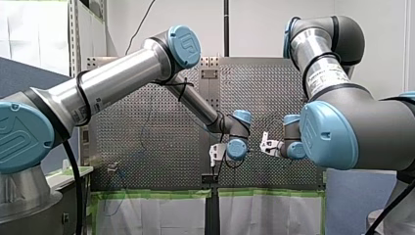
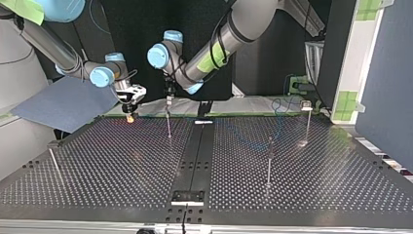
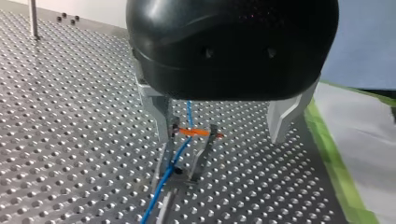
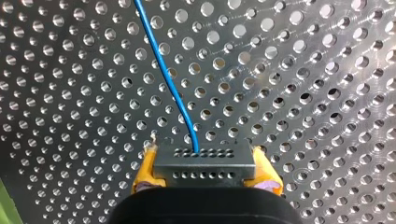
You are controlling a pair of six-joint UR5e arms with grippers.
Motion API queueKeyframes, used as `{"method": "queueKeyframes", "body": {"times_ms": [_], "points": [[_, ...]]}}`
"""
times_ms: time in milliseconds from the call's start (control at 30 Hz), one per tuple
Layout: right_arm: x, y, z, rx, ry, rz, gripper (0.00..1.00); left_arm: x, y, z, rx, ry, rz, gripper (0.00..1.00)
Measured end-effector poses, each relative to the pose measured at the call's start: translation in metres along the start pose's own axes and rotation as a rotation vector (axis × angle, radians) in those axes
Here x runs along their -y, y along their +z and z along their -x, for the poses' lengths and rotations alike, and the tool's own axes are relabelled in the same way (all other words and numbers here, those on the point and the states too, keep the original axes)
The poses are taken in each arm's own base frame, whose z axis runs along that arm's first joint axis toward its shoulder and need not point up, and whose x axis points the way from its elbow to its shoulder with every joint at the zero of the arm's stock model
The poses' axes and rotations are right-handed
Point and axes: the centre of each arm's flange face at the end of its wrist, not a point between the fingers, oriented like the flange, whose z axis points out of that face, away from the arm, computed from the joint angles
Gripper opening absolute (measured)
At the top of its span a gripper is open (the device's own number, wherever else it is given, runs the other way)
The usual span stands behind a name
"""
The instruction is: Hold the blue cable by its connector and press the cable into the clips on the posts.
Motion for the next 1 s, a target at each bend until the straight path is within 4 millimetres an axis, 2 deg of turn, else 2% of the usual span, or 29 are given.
{"method": "queueKeyframes", "body": {"times_ms": [367, 1000], "points": [[-0.020, -0.001, -0.004, -0.006, 0.004, 0.030, 0.00, 0.002, -0.018, -0.003, -0.014, 0.027, 0.040, 1.00], [-0.037, -0.004, -0.009, -0.007, -0.002, 0.058, 0.00, -0.004, -0.075, 0.055, 0.135, -0.103, 0.080, 1.00]]}}
